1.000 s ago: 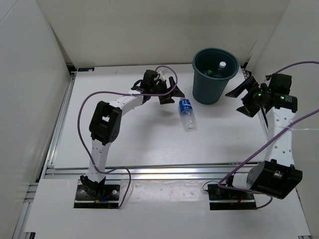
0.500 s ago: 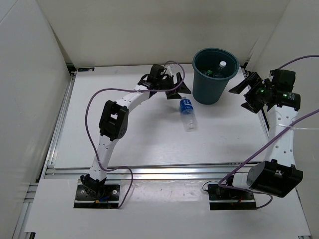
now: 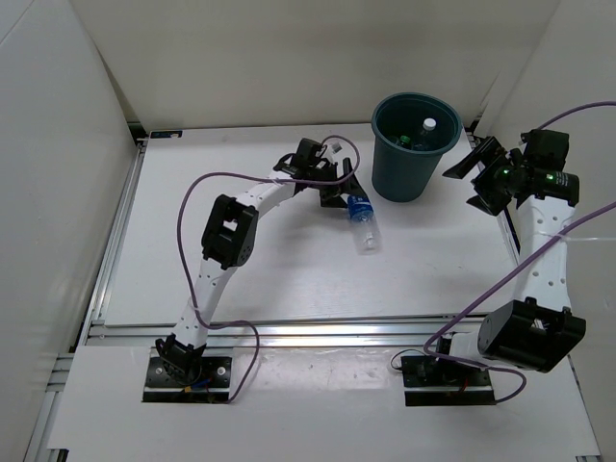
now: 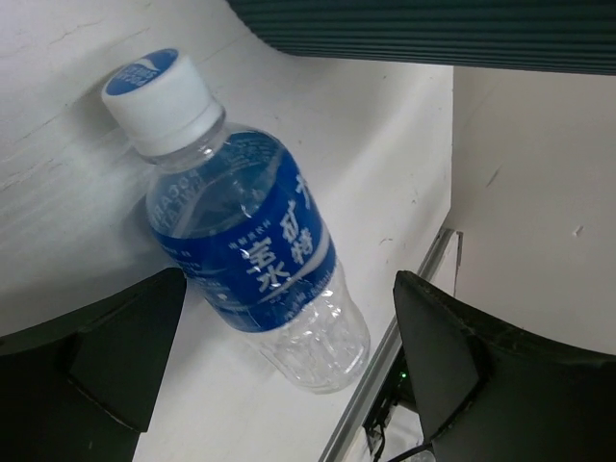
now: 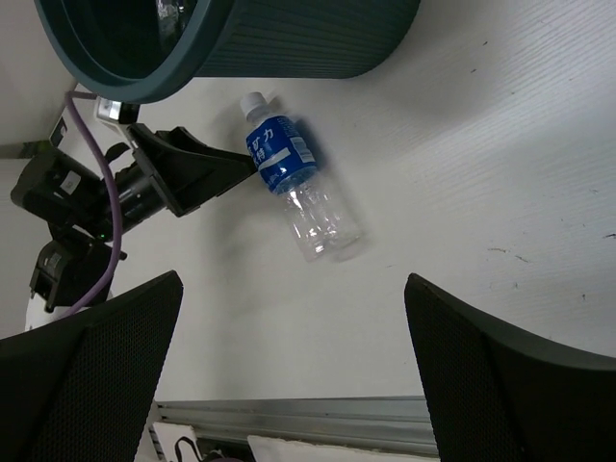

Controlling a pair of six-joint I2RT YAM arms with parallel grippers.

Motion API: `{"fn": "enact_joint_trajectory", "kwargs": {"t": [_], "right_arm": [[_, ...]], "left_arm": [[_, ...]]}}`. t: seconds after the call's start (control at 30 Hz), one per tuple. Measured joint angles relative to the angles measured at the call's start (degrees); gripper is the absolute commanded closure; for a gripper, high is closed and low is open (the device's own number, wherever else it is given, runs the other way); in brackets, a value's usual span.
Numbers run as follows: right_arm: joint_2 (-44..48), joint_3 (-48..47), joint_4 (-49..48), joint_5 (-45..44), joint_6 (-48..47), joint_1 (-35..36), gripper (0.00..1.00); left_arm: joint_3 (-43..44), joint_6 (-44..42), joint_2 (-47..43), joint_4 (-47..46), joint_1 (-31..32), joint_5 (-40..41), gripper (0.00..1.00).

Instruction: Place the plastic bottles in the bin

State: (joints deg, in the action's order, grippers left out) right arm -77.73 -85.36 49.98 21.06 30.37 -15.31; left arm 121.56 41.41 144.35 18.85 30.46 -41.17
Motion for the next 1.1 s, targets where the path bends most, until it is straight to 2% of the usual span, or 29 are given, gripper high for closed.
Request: {"fn": "enact_joint_trajectory", "kwargs": {"t": [0.3,0.37,0.47,0.53,0.63,0.7,0.73,0.8,0.93,1.1], "right_arm": [[-1.09,-1.79,0.11,-0.33,-0.9,0.0,0.01],[-1.53,-2.38,0.15,-0.42,-1.05,0.0,0.01],[-1.86,-2.62,0.28,-0.85,-1.22,0.0,0.01],[-1.88,-2.62,0.48,-1.18,-1.27,0.0,0.01],[-1.92,-2.62,0.52,-1.49,-1.33,0.0,0.01],[-2.12,-2.62,0.52,-1.57,-1.44,0.0,0.01],[-2.27,-2.62,0.52,-1.62,-1.46,0.0,0.01],[-2.82,-2.62,0.52,-1.64,-1.46,0.0,0.01],[-4.81,-2.62,0.52,-1.46,-1.4,0.0,0.01],[-7.52,-2.62,0.48,-0.81,-0.74,0.0,0.01]], "left_arm": [[1.99,0.79,3.82,1.07,1.07,-0.66,0.0],[2.8,1.33,4.35,1.09,1.16,-1.11,0.06],[5.07,2.25,6.16,1.2,1.16,-1.73,0.21],[7.1,3.32,7.89,1.27,1.18,-1.92,0.21],[11.87,5.81,10.95,1.42,1.25,-2.67,0.26],[14.03,6.84,12.26,1.25,1.33,-2.54,0.32],[14.05,7.39,12.28,1.29,1.33,-2.58,0.38],[12.68,7.39,11.61,0.87,1.36,-2.47,0.42],[2.51,5.92,5.62,-0.17,1.33,-2.27,0.53],[-7.43,4.0,-1.7,1.51,0.37,-1.68,0.59]]}}
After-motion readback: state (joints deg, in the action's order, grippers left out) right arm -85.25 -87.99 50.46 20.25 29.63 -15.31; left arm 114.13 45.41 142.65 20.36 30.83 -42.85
